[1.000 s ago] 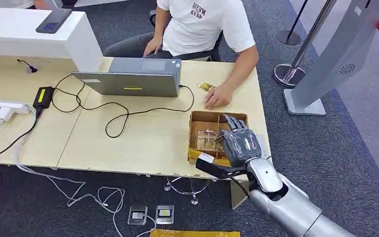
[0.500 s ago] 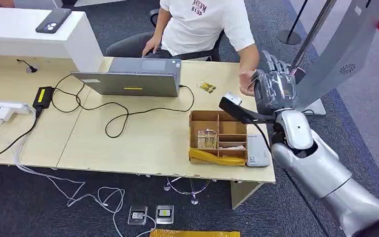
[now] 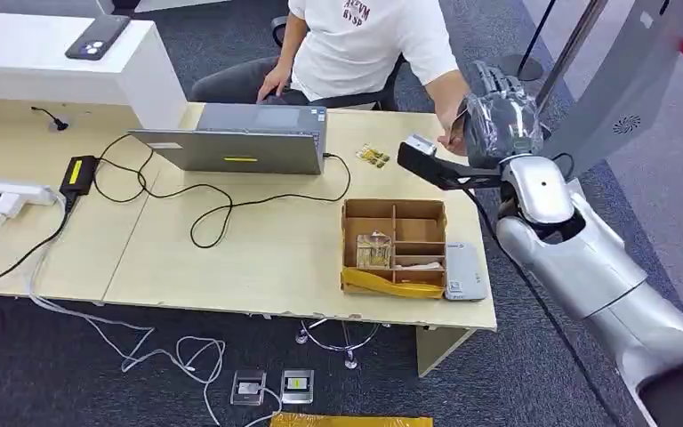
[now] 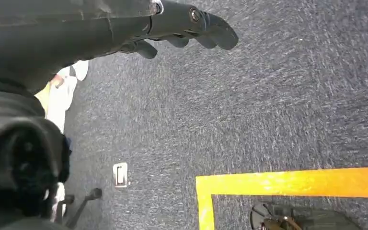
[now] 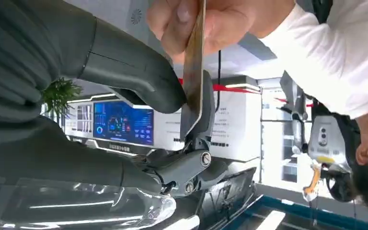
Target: Pass the card to the sensor for recognition and then transmit it.
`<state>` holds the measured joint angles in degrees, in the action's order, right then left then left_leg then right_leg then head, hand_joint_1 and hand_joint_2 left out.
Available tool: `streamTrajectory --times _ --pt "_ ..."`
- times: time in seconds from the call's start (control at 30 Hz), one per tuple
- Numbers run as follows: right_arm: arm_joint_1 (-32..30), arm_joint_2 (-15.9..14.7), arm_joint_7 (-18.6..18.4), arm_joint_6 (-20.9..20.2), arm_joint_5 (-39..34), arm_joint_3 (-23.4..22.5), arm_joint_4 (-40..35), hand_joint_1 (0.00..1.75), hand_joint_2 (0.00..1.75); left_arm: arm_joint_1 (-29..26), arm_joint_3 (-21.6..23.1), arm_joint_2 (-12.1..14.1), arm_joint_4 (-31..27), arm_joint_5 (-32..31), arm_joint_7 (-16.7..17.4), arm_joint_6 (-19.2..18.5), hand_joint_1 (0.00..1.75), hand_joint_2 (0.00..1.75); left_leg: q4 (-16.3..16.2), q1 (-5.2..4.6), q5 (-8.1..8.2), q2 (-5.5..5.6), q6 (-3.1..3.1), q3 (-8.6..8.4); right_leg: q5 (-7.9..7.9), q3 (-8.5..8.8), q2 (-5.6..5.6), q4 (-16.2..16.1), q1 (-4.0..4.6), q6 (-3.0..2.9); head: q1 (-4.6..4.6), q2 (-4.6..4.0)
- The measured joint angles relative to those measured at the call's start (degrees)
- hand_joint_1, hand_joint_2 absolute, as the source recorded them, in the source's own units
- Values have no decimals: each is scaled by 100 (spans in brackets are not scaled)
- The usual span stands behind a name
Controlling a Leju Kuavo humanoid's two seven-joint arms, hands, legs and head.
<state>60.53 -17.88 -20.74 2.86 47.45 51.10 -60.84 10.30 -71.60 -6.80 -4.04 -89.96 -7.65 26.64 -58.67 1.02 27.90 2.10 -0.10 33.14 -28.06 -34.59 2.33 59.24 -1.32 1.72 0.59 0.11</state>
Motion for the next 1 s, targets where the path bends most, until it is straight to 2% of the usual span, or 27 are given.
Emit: streamTrajectory --times 0.07,0.1,0.13,0.5,0.67,0.77,0.87,0.9,0.93,1.0 --pt "84 80 52 35 -44 72 324 175 175 9 35 -4 0 0 20 -15 0 0 0 0 0 1 0 0 0 1 -1 0 0 0 0 2" --pt "109 116 63 37 -63 98 457 7 175 9 61 -4 0 0 35 -20 0 0 0 0 0 1 0 0 0 0 0 0 0 0 4 2" --pt "127 146 74 37 -70 131 587 0 175 9 92 -7 0 0 39 -22 0 0 0 0 0 1 0 0 0 0 -1 0 0 0 2 2" --pt "169 317 66 439 -15 400 1492 0 175 3 249 -7 0 0 96 -33 0 0 0 0 0 1 0 -2 0 -2 -1 0 0 0 2 0" --pt "132 174 -160 1411 177 415 1413 0 175 -29 247 -18 0 0 55 50 0 0 -2 0 0 -3 0 -7 0 -4 6 -2 0 0 0 2" --pt "-177 -122 -437 2202 469 243 971 0 175 -74 243 -42 0 0 31 136 0 0 -3 0 1 8 1 -10 -1 2 -5 -7 1 0 4 2" --pt "-834 -509 -684 3102 822 -168 287 0 175 -140 238 -63 0 4 26 210 0 0 -3 0 4 6 4 -10 -1 11 -5 -16 1 0 2 0" --pt "-1113 -626 -684 3311 844 -355 44 0 175 -163 227 -74 0 22 26 221 0 0 -2 0 10 5 1 -11 -2 13 -7 -18 1 1 6 0" --pt "-1399 -715 -593 3355 781 -565 -207 0 175 -173 216 -77 0 44 26 232 0 0 -3 0 11 4 1 -13 -2 12 -7 -20 2 1 0 0" --pt "-2166 -820 -5 3370 382 -1160 -780 0 175 -176 153 -87 0 77 42 243 0 0 -1 5 11 16 2 -9 -4 22 -28 -20 5 1 -4 0"
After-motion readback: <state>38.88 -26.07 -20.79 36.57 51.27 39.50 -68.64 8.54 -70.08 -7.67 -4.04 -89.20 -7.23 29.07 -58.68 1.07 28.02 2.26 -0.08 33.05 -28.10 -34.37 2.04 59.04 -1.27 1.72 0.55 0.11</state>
